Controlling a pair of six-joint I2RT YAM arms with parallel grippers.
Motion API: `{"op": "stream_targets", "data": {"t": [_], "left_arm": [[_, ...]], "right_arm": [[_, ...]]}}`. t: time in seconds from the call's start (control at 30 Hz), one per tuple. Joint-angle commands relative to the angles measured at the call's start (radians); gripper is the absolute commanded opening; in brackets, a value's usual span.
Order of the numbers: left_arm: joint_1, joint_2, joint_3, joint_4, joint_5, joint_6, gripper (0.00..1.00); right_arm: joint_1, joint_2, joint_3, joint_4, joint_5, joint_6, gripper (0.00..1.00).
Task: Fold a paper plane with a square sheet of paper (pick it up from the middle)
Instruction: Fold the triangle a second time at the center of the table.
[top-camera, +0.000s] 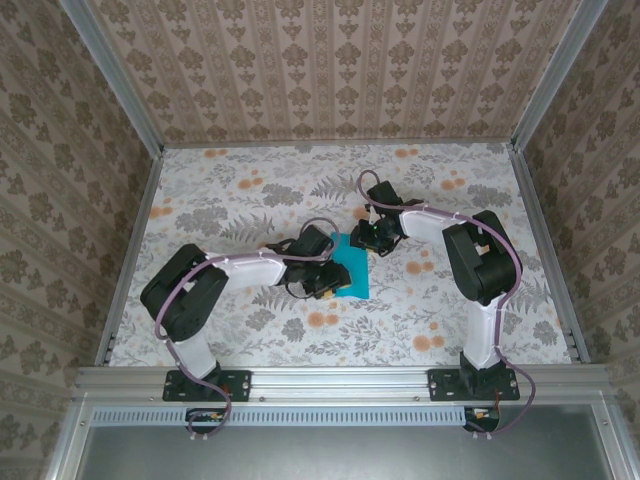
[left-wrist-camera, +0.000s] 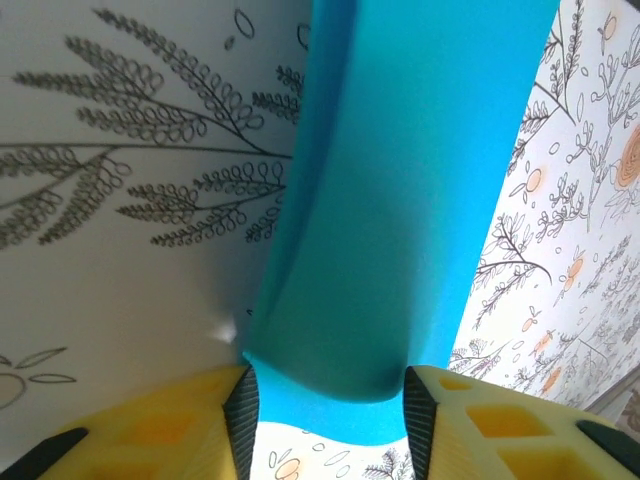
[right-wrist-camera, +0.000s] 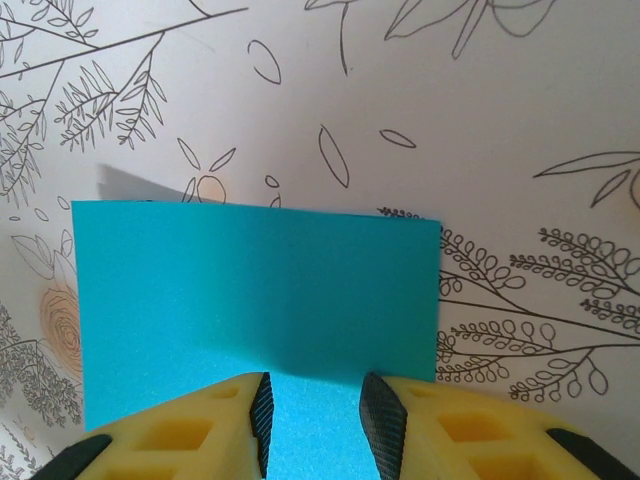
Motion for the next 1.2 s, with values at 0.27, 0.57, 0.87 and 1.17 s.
{"op": "stream_targets", "data": {"t": [0.27, 0.57, 0.87, 1.17], "left_arm": [[0.038, -0.049, -0.047, 0.192, 0.078, 0.013, 0.41], [0.065, -0.033, -0.029, 0.195, 0.085, 0.075, 0.46], [0.116, 0.006, 0.017, 0.220, 0.135, 0.202, 0.60], [0.119, 0.041, -0.014, 0.234, 0.163, 0.147, 0.46]], "right_arm": [[-0.004, 0.104, -0.063, -0.061, 0.070, -0.003, 0.38], [-0.004, 0.106, -0.062, -0.061, 0.068, -0.006, 0.38], [-0.004, 0.108, -0.060, -0.063, 0.064, -0.008, 0.38], [-0.006, 0.092, -0.063, -0.054, 0.034, -0.007, 0.37]]}}
